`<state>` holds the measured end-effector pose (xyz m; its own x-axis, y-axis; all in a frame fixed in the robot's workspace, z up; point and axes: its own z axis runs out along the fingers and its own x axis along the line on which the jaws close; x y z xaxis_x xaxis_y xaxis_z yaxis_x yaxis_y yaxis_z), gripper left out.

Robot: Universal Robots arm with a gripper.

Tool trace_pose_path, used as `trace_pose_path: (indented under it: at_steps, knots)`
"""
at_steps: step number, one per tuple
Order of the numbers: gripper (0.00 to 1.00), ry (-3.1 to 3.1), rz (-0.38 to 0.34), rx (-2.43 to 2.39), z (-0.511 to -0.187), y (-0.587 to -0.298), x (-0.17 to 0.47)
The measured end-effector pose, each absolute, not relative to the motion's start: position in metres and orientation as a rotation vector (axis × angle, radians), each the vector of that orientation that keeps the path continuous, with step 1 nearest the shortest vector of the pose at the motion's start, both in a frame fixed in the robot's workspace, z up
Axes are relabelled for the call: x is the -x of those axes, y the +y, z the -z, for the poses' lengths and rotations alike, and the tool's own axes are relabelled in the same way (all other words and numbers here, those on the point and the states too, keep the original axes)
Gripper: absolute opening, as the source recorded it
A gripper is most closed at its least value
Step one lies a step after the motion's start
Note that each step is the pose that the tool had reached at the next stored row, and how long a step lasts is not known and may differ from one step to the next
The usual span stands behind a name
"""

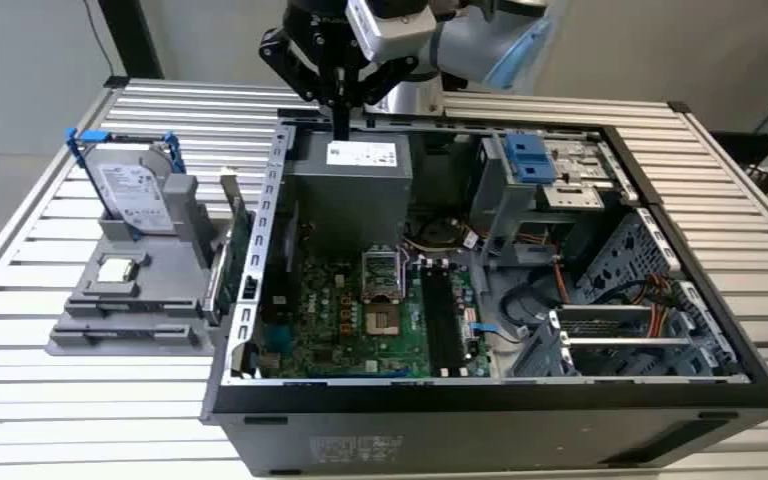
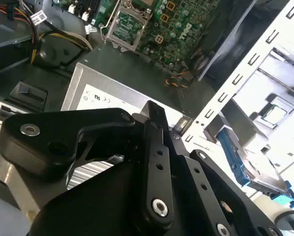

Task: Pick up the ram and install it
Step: 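Reach for the ram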

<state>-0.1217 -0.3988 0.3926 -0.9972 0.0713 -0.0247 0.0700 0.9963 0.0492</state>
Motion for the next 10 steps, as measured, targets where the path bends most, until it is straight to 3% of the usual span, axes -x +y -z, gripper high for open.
trace_pose_path:
  at_steps: [10]
  knots:
    - [0.00, 3.112, -0.075, -0.110, -0.3926, -0.3988, 0.1218]
